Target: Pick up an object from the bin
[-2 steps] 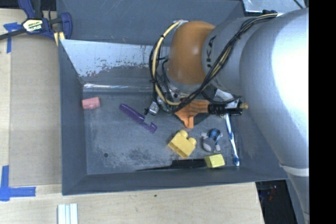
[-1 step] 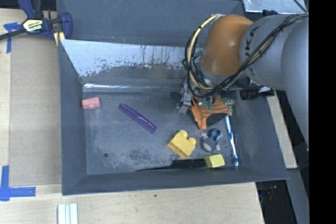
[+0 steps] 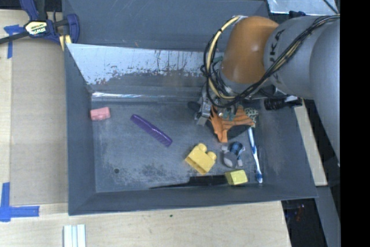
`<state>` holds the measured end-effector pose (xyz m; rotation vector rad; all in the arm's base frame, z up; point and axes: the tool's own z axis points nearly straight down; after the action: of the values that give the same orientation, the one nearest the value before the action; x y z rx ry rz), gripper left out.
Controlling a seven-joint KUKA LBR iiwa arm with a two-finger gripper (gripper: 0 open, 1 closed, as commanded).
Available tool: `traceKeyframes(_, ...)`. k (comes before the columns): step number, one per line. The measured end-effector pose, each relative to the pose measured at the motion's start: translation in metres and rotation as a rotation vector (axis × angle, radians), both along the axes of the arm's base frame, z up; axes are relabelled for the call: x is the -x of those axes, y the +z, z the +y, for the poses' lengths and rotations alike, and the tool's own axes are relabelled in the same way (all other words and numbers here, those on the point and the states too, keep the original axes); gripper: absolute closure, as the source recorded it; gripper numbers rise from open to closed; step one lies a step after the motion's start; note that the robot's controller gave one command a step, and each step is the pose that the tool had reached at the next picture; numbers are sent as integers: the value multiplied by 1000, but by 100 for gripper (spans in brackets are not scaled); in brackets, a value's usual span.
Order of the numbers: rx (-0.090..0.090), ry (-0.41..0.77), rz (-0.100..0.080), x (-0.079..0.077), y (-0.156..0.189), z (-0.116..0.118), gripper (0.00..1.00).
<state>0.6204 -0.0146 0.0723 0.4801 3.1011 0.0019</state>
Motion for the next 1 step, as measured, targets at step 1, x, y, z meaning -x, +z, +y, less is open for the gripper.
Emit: traceKeyframes(1,-2,0,12,4,24,0,100)
